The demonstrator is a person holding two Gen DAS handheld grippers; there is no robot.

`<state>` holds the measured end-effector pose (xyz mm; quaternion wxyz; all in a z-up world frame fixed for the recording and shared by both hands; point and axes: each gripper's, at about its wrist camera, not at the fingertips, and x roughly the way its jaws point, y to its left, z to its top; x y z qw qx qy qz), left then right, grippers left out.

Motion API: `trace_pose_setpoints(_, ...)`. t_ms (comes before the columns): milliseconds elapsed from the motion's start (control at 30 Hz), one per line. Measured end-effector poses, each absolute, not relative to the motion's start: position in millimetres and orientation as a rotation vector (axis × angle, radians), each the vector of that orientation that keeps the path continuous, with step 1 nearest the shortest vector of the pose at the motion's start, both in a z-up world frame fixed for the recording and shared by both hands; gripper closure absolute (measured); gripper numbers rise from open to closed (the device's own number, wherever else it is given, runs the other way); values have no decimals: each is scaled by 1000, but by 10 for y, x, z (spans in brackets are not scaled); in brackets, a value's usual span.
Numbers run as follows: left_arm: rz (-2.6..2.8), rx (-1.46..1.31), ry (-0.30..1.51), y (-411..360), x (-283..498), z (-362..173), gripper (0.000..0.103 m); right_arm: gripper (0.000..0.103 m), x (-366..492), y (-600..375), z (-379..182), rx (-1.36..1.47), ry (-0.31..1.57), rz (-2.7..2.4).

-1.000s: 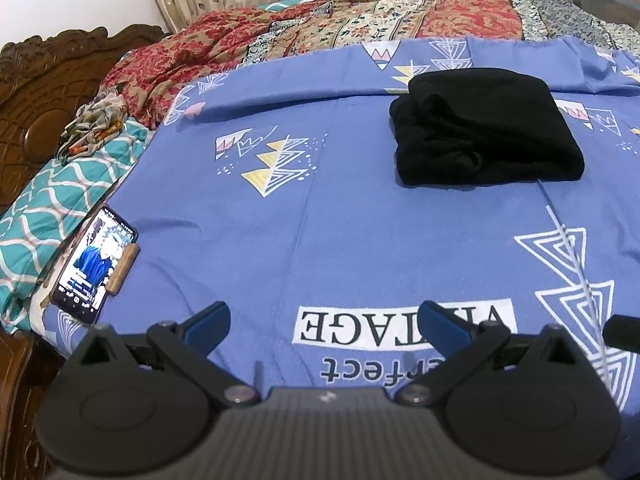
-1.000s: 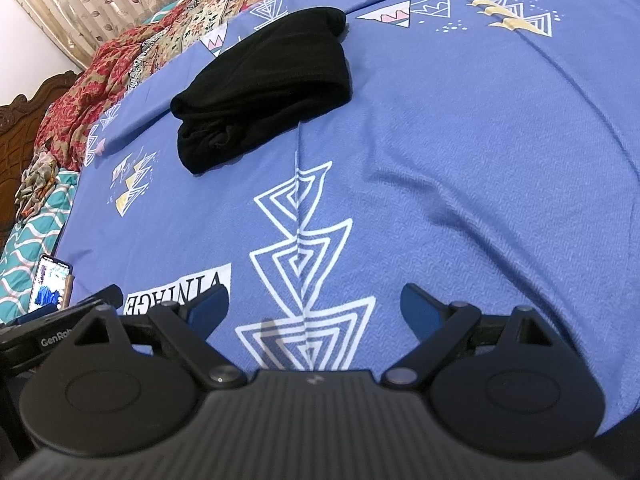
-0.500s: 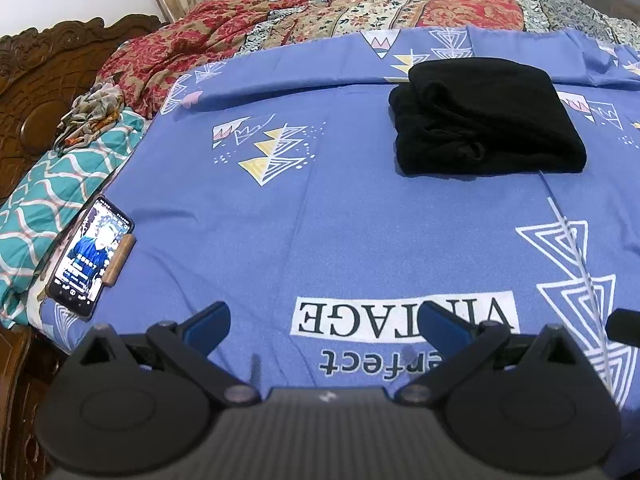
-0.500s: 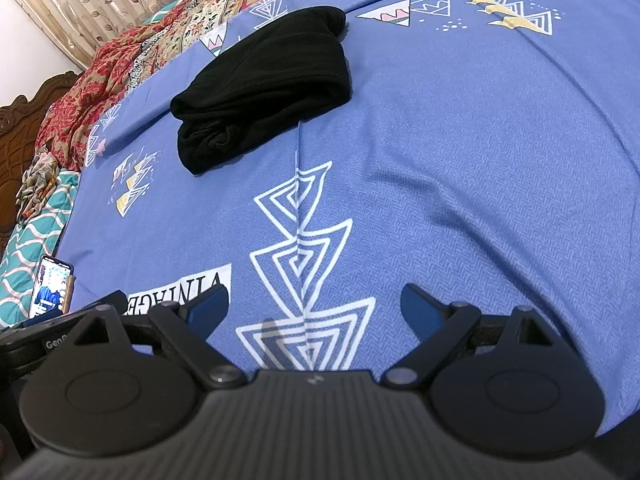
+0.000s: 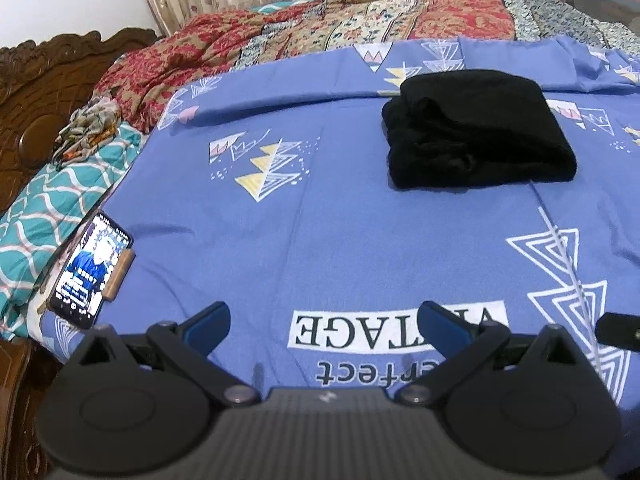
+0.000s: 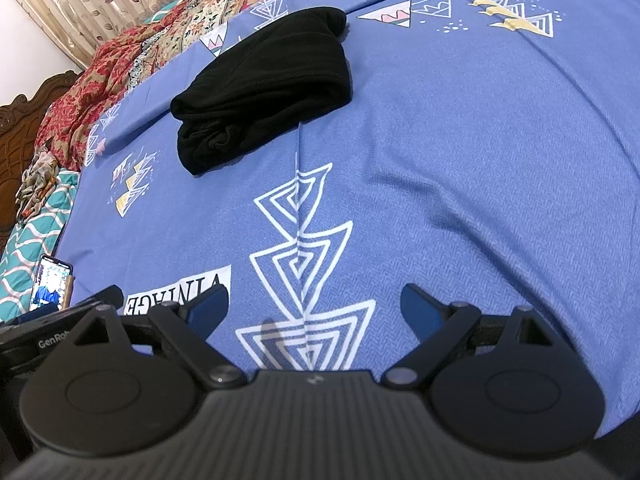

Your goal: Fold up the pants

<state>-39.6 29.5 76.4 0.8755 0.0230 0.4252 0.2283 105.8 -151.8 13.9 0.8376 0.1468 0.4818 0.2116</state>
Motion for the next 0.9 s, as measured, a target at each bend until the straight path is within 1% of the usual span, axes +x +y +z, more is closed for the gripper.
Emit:
trace_pose_setpoints(533,494,54,877,266,-434,821,0,9,1079,-1536,146,316,1020,449)
trace_pose_setpoints(900,503,30,921,316,-429,784,0,9,1080,-1537,146,315,1021,450)
